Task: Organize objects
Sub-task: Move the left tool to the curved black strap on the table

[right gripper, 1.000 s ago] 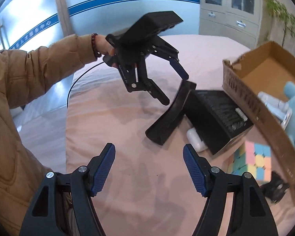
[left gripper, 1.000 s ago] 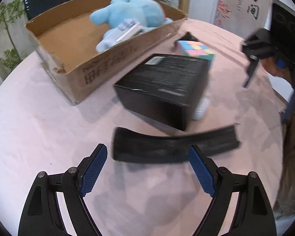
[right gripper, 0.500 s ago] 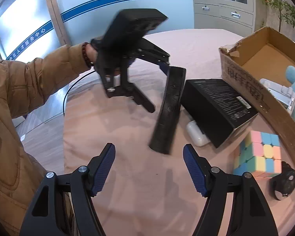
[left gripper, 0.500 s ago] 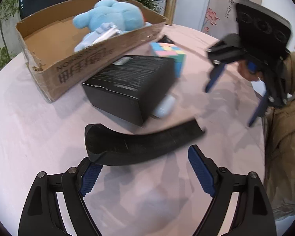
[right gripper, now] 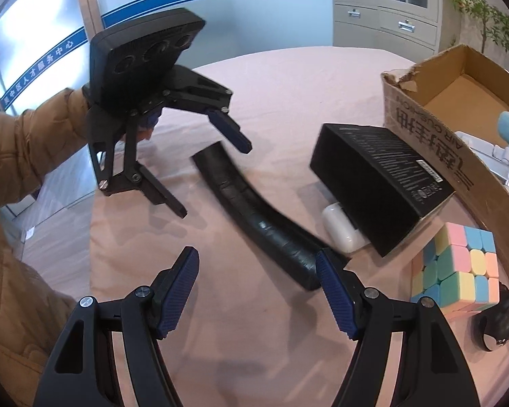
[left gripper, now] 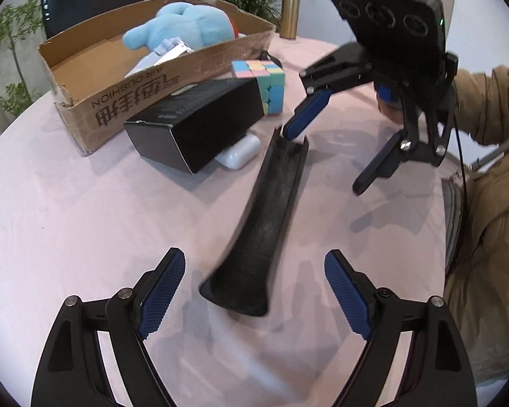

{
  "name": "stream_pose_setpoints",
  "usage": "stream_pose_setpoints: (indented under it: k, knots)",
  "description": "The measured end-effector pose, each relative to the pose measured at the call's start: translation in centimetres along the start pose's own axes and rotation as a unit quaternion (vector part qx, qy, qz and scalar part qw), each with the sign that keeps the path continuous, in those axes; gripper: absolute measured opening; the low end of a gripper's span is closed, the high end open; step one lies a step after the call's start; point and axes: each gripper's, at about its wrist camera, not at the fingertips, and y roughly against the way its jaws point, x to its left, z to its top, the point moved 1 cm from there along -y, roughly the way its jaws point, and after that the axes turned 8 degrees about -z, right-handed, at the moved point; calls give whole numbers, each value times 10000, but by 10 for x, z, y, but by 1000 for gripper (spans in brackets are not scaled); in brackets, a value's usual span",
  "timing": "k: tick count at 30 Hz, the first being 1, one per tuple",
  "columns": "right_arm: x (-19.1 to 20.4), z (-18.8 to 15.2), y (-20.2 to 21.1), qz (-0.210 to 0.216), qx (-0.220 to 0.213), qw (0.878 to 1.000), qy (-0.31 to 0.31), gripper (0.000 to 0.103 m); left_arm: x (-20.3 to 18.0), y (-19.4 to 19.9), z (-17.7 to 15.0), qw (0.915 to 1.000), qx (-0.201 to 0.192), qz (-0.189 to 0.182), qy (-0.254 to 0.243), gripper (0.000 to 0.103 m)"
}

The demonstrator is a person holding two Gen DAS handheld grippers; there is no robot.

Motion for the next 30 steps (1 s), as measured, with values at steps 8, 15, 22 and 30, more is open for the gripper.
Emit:
stream_pose_setpoints:
  k: [8, 15, 22, 30]
  knots:
    - [-10, -2, 2, 120, -29, 9991, -395, 71, 2, -11, -2, 9999, -1, -68, 150, 84]
    - [-27, -2, -6, 269, 145, 9957, -869, 71, 5, -7, -15, 9988, 18, -121, 481, 81]
    - [-38, 7, -15, 501, 158, 9926, -1093, 71, 8, 1, -25, 9971, -106, -96, 743, 71]
    - [-48, 4, -22, 973, 123, 9845, -1457, 69, 13, 5, -26, 9948, -236, -227, 960, 66]
